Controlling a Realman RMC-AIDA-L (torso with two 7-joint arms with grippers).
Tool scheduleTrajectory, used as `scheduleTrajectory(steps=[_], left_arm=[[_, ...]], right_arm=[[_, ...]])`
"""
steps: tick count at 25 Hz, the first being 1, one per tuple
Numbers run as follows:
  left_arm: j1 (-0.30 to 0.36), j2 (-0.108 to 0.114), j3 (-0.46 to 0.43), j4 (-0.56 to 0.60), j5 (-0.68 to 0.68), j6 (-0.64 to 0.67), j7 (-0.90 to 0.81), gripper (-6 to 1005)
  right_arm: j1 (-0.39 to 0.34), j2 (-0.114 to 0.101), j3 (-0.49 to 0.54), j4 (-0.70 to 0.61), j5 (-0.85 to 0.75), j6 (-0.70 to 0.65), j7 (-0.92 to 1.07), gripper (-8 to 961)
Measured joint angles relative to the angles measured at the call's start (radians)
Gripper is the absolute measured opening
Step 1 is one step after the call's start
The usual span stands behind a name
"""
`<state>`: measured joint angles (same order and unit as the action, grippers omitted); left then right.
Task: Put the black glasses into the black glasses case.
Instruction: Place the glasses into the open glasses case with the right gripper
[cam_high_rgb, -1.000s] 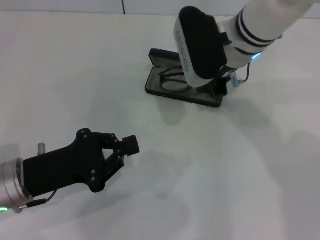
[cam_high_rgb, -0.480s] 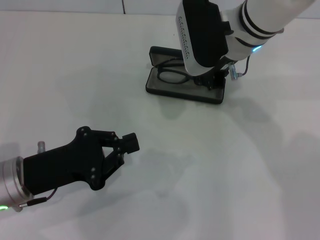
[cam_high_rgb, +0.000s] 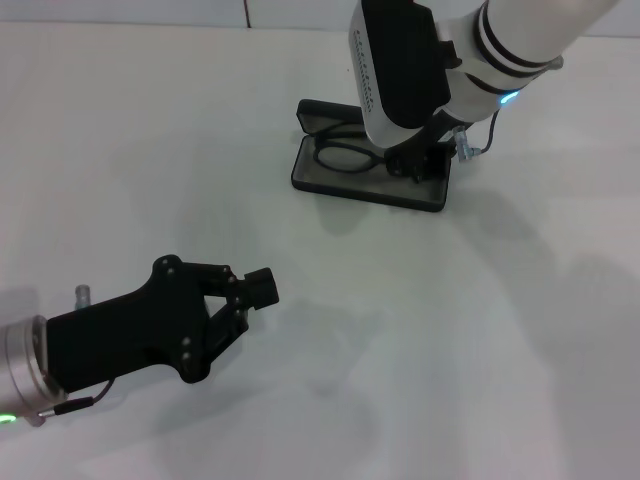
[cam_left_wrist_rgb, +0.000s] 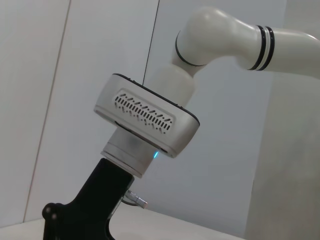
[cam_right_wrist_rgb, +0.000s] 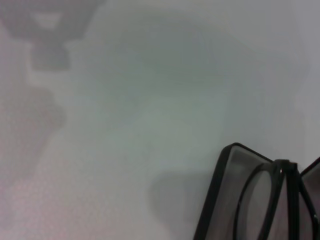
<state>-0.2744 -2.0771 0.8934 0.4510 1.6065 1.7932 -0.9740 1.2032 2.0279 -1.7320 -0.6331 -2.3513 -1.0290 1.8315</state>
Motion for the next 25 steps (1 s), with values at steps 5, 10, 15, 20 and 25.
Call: scheduleTrajectory(steps=[5, 10, 15, 20, 25], left_arm=[[0.002, 0.0, 0.0, 0.0, 0.003, 0.0, 0.0, 56], [0.003, 0.0, 0.002, 0.0, 0.003, 0.0, 0.001, 56], [0.005, 0.0, 0.002, 0.0, 0.003, 0.0, 0.002, 56], [0.006, -0.001, 0.003, 0.0, 0.004, 0.001, 0.003, 56], [0.009, -0.001, 0.002, 0.0, 0.004, 0.002, 0.003, 56]], right_arm=[[0.001, 0.0, 0.0, 0.0, 0.001, 0.004, 0.001, 50], [0.001, 0.0, 0.0, 0.0, 0.001, -0.001, 0.004, 51], [-0.001, 0.0, -0.001, -0.012, 0.007, -0.017, 0.01, 52], [0.0, 0.0, -0.001, -0.018, 0.008, -0.019, 0.019, 97], [0.0, 0.0, -0.002, -0.028, -0.001, -0.019, 0.027, 97]])
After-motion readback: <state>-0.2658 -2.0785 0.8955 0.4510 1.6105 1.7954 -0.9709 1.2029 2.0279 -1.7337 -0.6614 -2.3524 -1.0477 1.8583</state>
